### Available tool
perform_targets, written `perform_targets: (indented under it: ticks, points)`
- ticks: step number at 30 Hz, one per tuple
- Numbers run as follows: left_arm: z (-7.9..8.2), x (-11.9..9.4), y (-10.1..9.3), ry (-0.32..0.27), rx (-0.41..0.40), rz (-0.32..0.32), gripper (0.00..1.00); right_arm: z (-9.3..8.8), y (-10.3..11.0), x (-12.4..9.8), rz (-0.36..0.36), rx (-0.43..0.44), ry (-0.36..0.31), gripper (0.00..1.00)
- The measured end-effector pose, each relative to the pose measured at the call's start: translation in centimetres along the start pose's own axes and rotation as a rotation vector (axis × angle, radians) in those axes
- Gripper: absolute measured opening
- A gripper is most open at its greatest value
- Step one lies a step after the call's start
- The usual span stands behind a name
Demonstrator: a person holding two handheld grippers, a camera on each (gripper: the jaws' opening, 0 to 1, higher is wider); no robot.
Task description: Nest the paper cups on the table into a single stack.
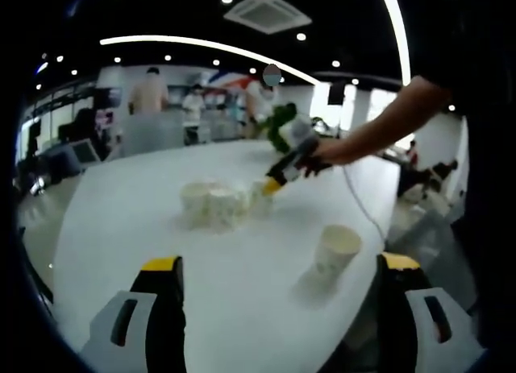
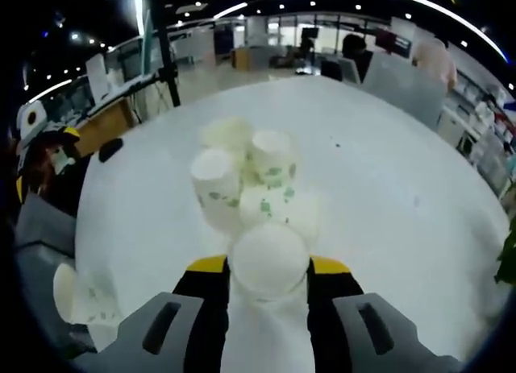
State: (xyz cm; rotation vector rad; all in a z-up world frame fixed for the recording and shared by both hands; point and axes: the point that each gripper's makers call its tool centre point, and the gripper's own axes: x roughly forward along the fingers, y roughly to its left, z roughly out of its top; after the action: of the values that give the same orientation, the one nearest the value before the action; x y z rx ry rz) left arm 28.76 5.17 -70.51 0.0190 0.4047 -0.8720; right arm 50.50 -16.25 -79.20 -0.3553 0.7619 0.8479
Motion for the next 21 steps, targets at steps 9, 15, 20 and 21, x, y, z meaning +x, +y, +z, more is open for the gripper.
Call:
perform_targets:
  ticks: [9, 15, 20, 21]
  points:
    - [0.2, -0.2, -0.5, -0.005, 0.006, -0.011, 0.97, -0.2, 0.7, -1.7, -0.011, 0.042, -0.024, 0.34]
    - [0.4, -0.3, -1.0, -0.008, 0.013, -0.025, 0.97, -0.9, 1.6, -2.6, -0.009, -0.015, -0.003, 0.34]
    - [0.9, -0.4, -1.1, -0.015, 0.014, -0.027, 0.97, 0.2, 2.1, -4.3, -0.009, -0.007, -0.048, 0.34]
    - [1.0, -0.4, -1.2, -0.016, 0.015, -0.030, 0.97, 0.3, 2.2, -4.6, -0.010, -0.010, -0.050, 0.34]
